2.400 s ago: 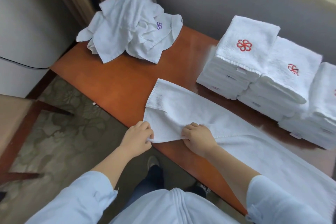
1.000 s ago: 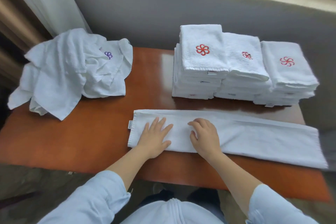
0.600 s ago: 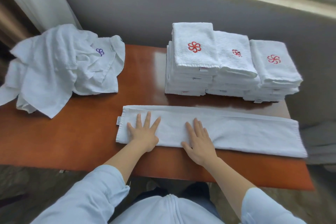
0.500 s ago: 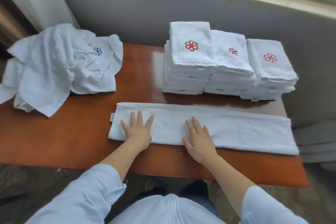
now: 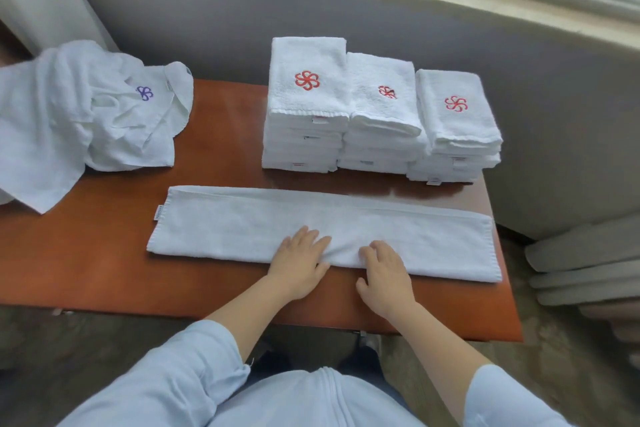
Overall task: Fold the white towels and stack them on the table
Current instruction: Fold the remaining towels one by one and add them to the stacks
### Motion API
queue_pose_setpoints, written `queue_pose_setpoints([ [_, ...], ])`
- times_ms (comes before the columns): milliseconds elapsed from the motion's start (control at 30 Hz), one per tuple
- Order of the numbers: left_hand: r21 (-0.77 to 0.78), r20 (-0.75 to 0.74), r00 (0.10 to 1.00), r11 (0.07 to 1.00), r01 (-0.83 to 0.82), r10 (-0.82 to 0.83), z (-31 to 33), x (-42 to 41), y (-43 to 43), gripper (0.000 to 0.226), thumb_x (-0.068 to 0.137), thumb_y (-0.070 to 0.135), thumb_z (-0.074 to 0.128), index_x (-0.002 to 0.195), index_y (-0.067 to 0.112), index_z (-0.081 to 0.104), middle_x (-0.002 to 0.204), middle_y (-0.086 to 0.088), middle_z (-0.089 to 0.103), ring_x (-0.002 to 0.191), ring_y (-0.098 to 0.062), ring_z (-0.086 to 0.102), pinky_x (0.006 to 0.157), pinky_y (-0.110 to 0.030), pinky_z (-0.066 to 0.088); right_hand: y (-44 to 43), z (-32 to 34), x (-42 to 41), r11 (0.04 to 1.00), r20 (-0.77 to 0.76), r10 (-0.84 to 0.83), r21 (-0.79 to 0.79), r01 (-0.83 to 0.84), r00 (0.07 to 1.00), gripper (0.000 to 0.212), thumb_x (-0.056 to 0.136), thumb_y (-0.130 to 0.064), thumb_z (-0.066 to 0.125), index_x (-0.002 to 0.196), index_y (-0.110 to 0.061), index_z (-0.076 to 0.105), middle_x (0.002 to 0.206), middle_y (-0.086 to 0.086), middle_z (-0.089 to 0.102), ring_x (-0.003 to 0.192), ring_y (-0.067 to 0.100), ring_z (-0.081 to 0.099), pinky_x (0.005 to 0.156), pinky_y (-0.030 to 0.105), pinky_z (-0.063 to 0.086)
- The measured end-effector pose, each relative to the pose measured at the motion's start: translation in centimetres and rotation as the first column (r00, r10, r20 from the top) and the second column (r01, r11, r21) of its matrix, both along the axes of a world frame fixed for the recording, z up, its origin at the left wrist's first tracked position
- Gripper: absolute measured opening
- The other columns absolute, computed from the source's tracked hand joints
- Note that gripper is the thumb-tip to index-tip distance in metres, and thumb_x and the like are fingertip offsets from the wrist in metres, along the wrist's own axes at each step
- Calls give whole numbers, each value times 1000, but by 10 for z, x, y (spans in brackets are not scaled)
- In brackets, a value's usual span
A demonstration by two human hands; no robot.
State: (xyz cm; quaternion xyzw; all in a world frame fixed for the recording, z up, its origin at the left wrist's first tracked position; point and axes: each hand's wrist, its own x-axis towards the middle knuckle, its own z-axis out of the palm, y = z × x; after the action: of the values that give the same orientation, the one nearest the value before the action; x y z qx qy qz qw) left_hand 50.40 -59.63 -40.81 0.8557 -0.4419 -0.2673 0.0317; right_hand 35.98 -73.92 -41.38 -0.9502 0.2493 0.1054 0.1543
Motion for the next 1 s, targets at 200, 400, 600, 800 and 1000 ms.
queue_pose_setpoints([
  [200,344,38,986,924,-168,165,-1,-13,-27,76,97,67,20,154,33,-17,160,3,-29,148,-33,-22,117,-63,7,-46,7,-18,983,-161,185,11,-186,969,46,86,-29,54,131,-22,45,138,1,38,129,27,33,98,40,40],
  [400,386,179,928,844,-373,328,1,-32,-59,78,97,68,13,156,24,-13,163,-10,-19,151,-32,-13,118,-60,3,-87,9,-47,985,-116,149,109,-136,982,40,89,-31,53,128,-23,51,129,-1,44,123,23,39,87,33,43],
  [600,330,208,947,894,-302,244,-3,-70,-102,74,103,51,24,156,15,-13,162,-13,-20,151,-29,-15,121,-53,3,-138,9,-77,991,41,-23,132,17,999,33,93,-26,53,126,-23,59,126,-3,53,116,18,48,82,31,45],
  [800,146,150,988,987,-59,37,-3,-108,-158,69,102,39,38,158,20,3,164,-10,-12,152,-27,-7,123,-44,7,-193,11,-97,996,104,-89,42,85,991,41,91,-26,56,132,-23,55,135,-4,51,122,16,48,88,30,47],
  [1000,31,84,995,998,60,-62,5,-130,-207,57,95,30,51,149,24,33,158,-4,20,140,-25,27,101,-37,40,-238,9,-94,990,12,-122,73,120,993,61,94,-31,56,150,-21,33,153,1,32,140,22,29,104,36,40],
])
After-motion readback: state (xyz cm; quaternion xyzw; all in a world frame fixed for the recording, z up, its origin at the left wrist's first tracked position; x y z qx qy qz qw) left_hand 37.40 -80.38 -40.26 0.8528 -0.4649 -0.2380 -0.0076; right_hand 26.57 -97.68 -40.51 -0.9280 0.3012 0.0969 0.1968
